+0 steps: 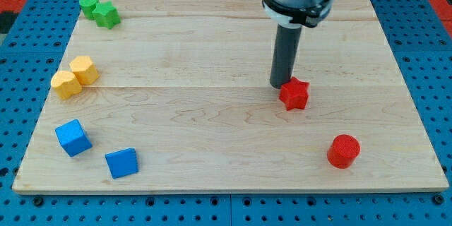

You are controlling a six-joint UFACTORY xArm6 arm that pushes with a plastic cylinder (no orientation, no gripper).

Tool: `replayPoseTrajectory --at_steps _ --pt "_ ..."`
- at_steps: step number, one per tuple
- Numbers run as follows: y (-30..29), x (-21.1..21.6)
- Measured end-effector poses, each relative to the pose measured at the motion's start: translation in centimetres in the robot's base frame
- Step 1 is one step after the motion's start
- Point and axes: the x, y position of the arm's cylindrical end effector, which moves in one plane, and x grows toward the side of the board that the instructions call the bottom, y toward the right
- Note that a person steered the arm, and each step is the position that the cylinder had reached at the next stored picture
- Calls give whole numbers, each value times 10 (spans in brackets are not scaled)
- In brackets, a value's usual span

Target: Place the red star towards the top left side of the red circle

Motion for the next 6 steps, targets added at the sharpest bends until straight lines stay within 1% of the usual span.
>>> replayPoseTrajectory --at_steps 1,2,3,4,5,6 --pt "18 2" --pt "23 -17" --pt "20 34" --pt "23 58" --pt "13 60" --pt "-9 60"
